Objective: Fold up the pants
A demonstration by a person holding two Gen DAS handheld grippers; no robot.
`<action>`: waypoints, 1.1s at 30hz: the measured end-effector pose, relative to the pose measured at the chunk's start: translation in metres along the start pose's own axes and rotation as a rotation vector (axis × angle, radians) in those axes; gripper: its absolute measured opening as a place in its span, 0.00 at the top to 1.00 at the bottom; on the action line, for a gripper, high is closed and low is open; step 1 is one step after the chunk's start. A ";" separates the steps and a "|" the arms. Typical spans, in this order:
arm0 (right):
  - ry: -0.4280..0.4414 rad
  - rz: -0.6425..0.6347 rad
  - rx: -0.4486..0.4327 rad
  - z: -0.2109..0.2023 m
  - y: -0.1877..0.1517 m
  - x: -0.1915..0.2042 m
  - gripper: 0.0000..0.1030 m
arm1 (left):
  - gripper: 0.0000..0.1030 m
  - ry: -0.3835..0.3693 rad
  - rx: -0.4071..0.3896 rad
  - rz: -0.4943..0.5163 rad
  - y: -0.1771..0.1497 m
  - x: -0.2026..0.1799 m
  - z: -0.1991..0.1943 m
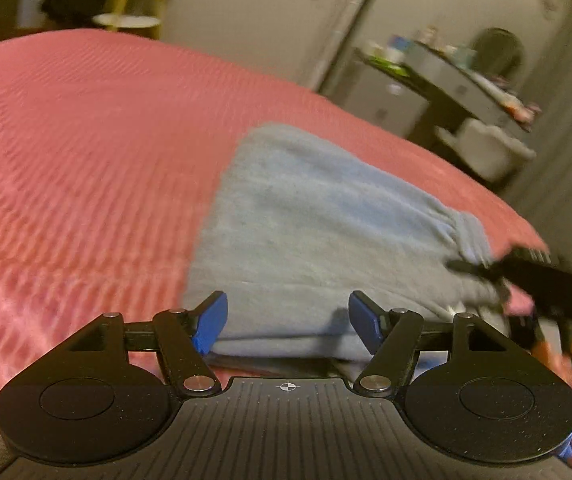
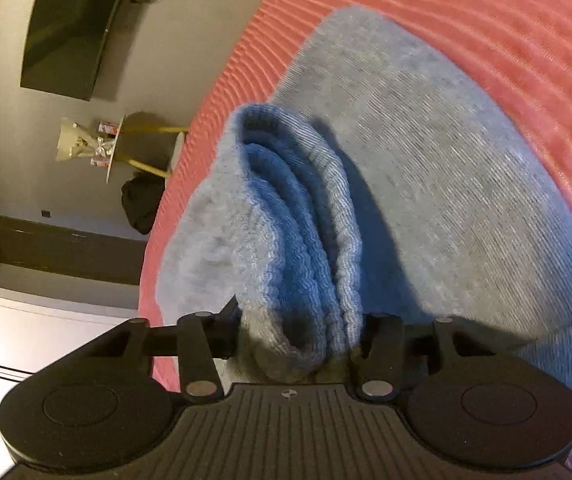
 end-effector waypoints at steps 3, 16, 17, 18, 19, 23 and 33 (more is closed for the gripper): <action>-0.006 -0.101 -0.062 -0.015 -0.007 0.035 0.59 | 0.29 -0.006 0.000 0.153 -0.011 -0.022 -0.005; 0.117 -0.317 -0.167 -0.081 -0.029 0.134 0.61 | 0.47 0.339 0.048 0.179 -0.008 -0.020 0.042; 0.121 -0.322 -0.171 -0.084 -0.029 0.135 0.61 | 0.47 0.336 0.033 0.184 -0.008 -0.020 0.040; 0.124 -0.320 -0.174 -0.086 -0.027 0.135 0.61 | 0.47 0.336 0.022 0.195 -0.009 -0.022 0.039; 0.123 -0.317 -0.179 -0.089 -0.026 0.134 0.61 | 0.47 0.337 0.020 0.209 -0.010 -0.023 0.038; 0.098 -0.280 -0.198 -0.098 -0.021 0.113 0.61 | 0.44 0.288 0.051 0.226 -0.014 -0.020 0.035; -0.063 -0.157 -0.256 -0.093 -0.005 0.036 0.61 | 0.37 0.149 0.109 0.154 0.002 0.008 0.036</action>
Point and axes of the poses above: each gripper's, at about its wrist camera, not at the fingertips, and z roughly the way its jaws point, x to its left, y to its top, the point moved 4 cm from there along z, roughly the way its jaws point, and after that the axes turned 15 degrees about x, right-handed, at the moved point
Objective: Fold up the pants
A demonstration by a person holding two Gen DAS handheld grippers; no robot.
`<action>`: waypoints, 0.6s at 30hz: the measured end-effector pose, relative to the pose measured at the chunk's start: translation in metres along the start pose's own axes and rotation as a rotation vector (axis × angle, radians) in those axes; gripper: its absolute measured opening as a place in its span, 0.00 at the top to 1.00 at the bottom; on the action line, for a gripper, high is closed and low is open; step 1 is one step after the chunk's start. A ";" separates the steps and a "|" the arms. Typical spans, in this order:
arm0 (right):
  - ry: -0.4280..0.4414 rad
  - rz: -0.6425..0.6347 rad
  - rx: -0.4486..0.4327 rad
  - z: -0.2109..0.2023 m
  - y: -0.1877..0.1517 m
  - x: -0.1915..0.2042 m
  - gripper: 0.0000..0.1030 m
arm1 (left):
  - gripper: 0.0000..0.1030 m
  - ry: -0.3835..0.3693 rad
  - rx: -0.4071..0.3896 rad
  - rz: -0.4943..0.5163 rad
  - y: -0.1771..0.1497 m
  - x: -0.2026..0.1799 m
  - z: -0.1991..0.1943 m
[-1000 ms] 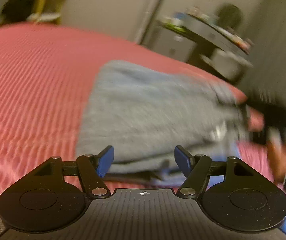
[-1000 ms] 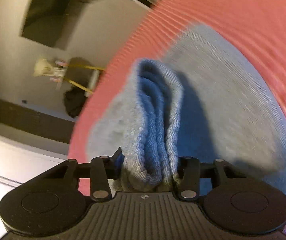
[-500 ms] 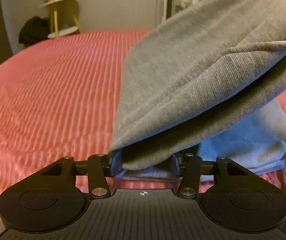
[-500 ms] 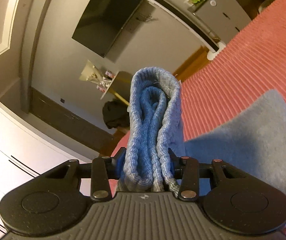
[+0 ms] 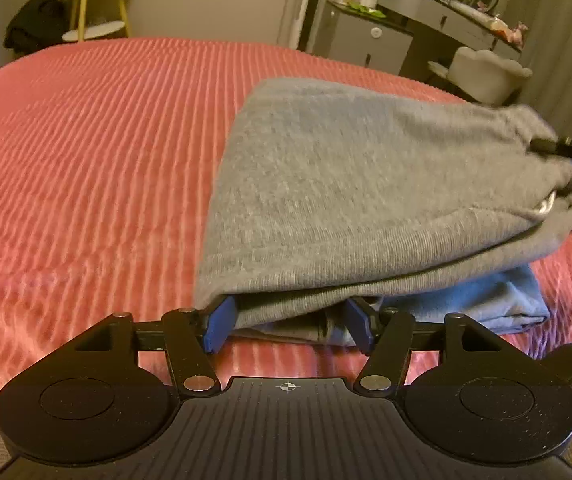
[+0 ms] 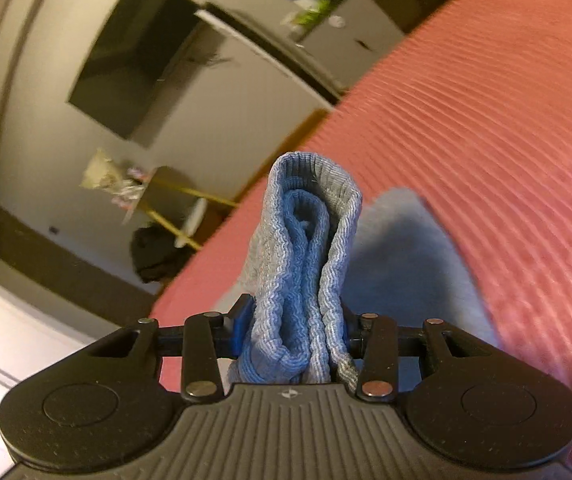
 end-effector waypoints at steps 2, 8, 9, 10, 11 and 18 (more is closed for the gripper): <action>-0.016 0.028 0.004 0.006 -0.001 -0.011 0.61 | 0.37 0.012 0.003 0.005 0.002 0.001 0.000; -0.017 -0.002 0.001 0.011 -0.007 -0.010 0.61 | 0.36 0.005 0.012 -0.019 -0.001 -0.006 -0.004; -0.017 -0.010 -0.001 0.012 -0.005 -0.009 0.61 | 0.36 0.001 0.011 -0.021 -0.001 -0.005 -0.005; -0.018 -0.019 -0.003 0.011 -0.005 -0.008 0.61 | 0.36 -0.002 0.006 -0.022 -0.004 -0.008 -0.007; -0.021 -0.028 -0.006 0.010 -0.005 -0.007 0.61 | 0.36 -0.006 0.000 -0.023 -0.005 -0.009 -0.008; -0.038 -0.081 -0.019 0.004 -0.007 -0.006 0.59 | 0.34 -0.113 -0.064 -0.094 -0.006 0.001 -0.027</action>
Point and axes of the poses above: each gripper's, at about its wrist camera, not at the fingertips, and z roughly the way its jaws point, x to its left, y to its top, the point moved 4 cm from there along z, roughly the way its jaws point, and after that the axes turned 15 degrees about x, right-handed, at the moved point
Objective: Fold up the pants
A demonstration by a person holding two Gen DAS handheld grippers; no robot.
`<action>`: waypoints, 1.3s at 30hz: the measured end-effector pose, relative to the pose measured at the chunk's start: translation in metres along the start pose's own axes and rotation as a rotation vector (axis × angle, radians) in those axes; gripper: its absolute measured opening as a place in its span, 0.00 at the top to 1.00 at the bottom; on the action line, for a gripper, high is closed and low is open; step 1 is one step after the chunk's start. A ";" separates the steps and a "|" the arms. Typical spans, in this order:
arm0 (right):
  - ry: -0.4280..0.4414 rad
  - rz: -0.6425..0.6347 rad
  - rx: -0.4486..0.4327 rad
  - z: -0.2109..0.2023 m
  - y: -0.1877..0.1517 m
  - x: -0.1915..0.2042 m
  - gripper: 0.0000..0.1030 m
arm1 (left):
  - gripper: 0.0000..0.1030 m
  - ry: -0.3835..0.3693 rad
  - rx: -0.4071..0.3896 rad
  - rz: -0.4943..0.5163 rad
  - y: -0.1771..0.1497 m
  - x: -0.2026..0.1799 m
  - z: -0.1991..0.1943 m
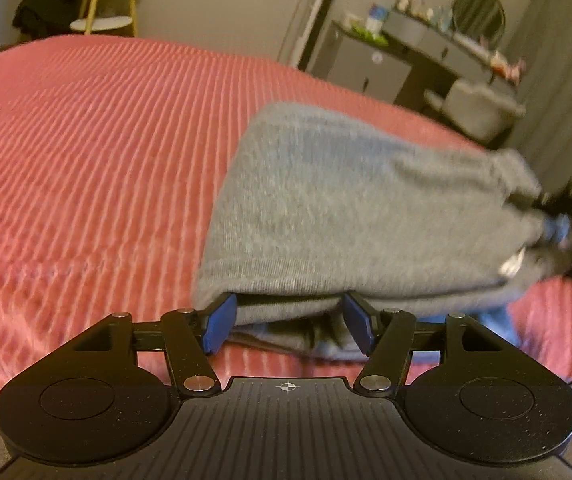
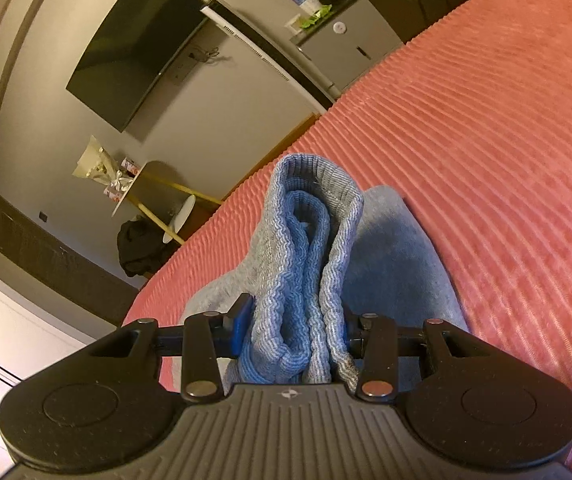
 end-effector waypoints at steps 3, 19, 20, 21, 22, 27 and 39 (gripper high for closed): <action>-0.004 0.015 0.027 0.001 -0.003 -0.008 0.40 | 0.31 -0.038 -0.029 -0.073 0.003 0.010 -0.011; -0.099 0.208 0.092 0.001 -0.046 -0.059 0.24 | 0.25 -0.155 0.067 0.080 -0.004 -0.018 0.000; -0.086 0.213 0.079 0.002 -0.047 -0.061 0.24 | 0.25 -0.146 0.081 0.124 -0.007 -0.026 0.004; -0.080 0.220 0.074 0.001 -0.047 -0.061 0.24 | 0.25 -0.113 0.089 0.173 -0.010 -0.034 0.010; -0.074 0.223 0.072 0.001 -0.047 -0.061 0.26 | 0.26 -0.069 0.084 0.205 -0.013 -0.039 0.014; -0.044 0.232 0.061 -0.004 -0.052 -0.068 0.26 | 0.28 0.067 0.080 0.176 -0.010 -0.040 0.040; -0.047 0.227 0.052 -0.008 -0.055 -0.062 0.25 | 0.48 0.079 0.087 -0.218 -0.006 0.023 0.032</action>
Point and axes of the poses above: each gripper's, at about its wrist camera, not at the fingertips, and z roughly the way its jaws point, x to its left, y to its top, the point moved 4 cm from there along z, roughly the way its jaws point, and after that the axes turned 15 degrees about x, right-handed, at the moved point
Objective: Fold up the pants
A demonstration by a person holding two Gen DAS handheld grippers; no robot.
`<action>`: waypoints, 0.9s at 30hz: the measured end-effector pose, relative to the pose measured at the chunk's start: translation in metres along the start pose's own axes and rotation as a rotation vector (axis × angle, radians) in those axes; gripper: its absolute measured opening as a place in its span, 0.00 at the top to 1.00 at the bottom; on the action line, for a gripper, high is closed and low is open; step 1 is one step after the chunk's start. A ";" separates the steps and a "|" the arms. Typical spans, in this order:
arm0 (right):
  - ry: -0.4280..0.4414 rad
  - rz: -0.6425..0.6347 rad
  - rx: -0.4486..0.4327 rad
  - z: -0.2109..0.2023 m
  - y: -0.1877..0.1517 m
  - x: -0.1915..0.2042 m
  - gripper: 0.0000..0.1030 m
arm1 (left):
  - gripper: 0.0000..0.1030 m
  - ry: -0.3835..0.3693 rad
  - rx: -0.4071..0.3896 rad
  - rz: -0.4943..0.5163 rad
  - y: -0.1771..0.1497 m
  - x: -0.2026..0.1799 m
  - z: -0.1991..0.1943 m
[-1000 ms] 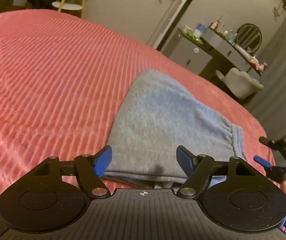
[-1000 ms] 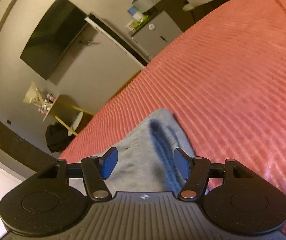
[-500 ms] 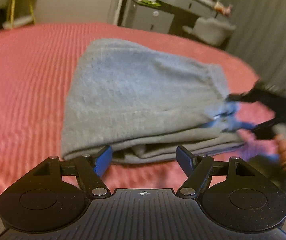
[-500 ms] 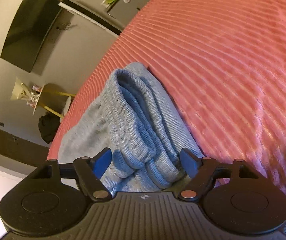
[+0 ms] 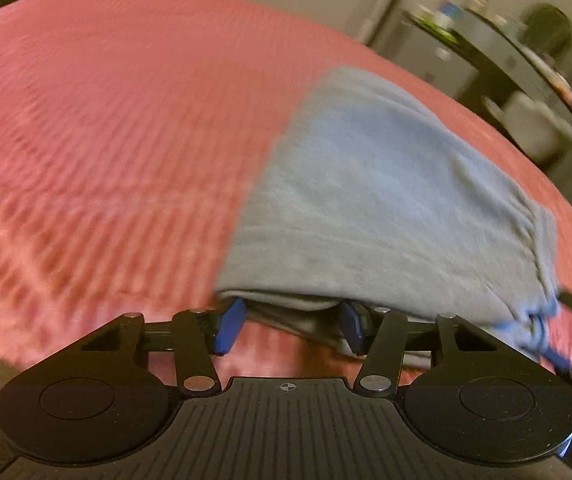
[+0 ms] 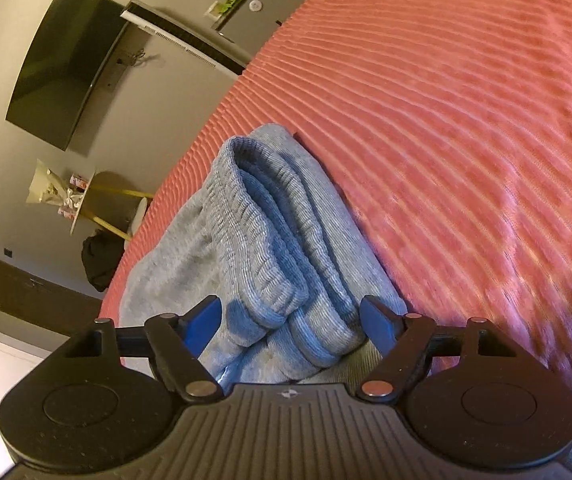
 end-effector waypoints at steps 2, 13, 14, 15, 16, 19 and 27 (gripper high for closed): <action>0.004 0.035 0.026 -0.002 -0.002 -0.003 0.26 | 0.48 -0.044 0.032 -0.052 0.000 0.008 0.000; 0.108 0.139 0.068 0.010 0.009 -0.016 0.20 | 0.34 -0.114 0.011 -0.019 0.000 0.010 -0.035; 0.141 0.168 0.071 0.011 0.012 -0.020 0.20 | 0.31 -0.117 -0.006 -0.021 0.004 0.011 -0.040; 0.177 0.190 0.074 0.012 0.014 -0.024 0.25 | 0.27 -0.114 -0.026 -0.022 0.009 0.013 -0.044; 0.233 0.198 0.077 0.013 0.017 -0.025 0.35 | 0.26 -0.103 -0.043 -0.026 0.016 0.015 -0.046; 0.307 0.195 0.095 0.023 0.024 -0.023 0.45 | 0.24 -0.126 -0.031 -0.039 0.033 0.021 -0.038; 0.148 0.005 0.114 0.049 0.036 0.019 0.47 | 0.24 -0.124 0.013 -0.046 0.040 0.020 0.004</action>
Point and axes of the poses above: each gripper's, at about its wrist camera, not at the fingertips, and z roughly the way its jaws point, x to its left, y to its top, the point moved 4 cm from there along z, roughly the way its jaws point, and after that the axes turned 15 degrees about x, right-handed, at the moved point
